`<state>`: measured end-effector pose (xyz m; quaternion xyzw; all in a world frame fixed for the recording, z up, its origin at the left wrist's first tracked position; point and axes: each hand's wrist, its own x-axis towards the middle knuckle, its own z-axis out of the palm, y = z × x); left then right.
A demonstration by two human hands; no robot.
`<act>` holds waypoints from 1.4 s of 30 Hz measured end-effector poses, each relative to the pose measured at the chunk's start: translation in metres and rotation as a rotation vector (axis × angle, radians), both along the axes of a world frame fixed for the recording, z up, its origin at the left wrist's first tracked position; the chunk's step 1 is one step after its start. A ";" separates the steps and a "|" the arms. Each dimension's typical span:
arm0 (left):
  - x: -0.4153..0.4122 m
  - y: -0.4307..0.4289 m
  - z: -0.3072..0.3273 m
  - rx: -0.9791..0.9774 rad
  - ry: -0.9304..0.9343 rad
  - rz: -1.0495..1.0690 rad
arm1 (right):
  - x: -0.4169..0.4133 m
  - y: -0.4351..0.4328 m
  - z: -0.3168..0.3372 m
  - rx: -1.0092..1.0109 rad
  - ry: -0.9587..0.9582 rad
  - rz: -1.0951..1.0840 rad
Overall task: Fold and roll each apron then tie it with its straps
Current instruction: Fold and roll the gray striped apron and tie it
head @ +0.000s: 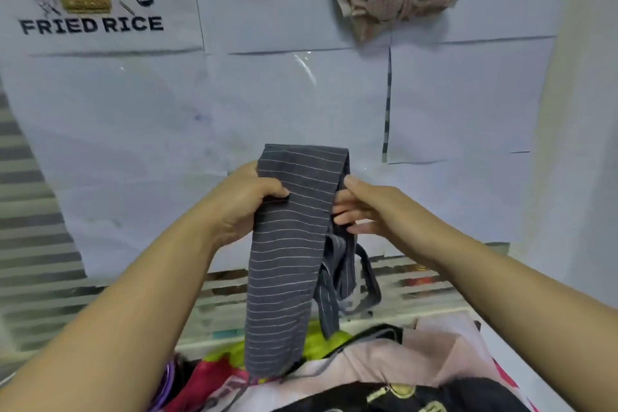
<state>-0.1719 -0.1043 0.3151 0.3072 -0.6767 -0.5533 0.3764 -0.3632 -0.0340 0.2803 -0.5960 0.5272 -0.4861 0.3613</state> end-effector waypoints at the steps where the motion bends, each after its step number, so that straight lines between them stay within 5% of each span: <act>1: 0.002 -0.002 0.007 -0.024 0.014 0.003 | 0.006 -0.004 0.009 -0.035 0.041 -0.003; 11: 0.016 -0.010 0.048 -0.158 0.116 -0.008 | 0.031 -0.026 0.068 -0.221 0.145 -0.118; 17: 0.023 -0.008 0.061 -0.197 0.137 -0.089 | 0.041 -0.021 0.082 -0.104 0.166 0.176; 22: 0.021 -0.006 0.071 -0.312 0.036 -0.087 | 0.043 -0.021 0.098 -0.121 -0.058 0.273; 30: 0.007 -0.013 0.086 -0.698 -0.029 0.332 | 0.037 -0.032 0.121 -0.377 -0.087 -0.040; 35: -0.007 -0.004 0.104 -0.660 0.158 0.104 | 0.038 -0.033 0.137 -0.568 -0.142 -0.149; 42: -0.023 -0.005 0.108 -0.809 0.151 0.237 | 0.025 -0.028 0.150 -0.455 -0.297 0.024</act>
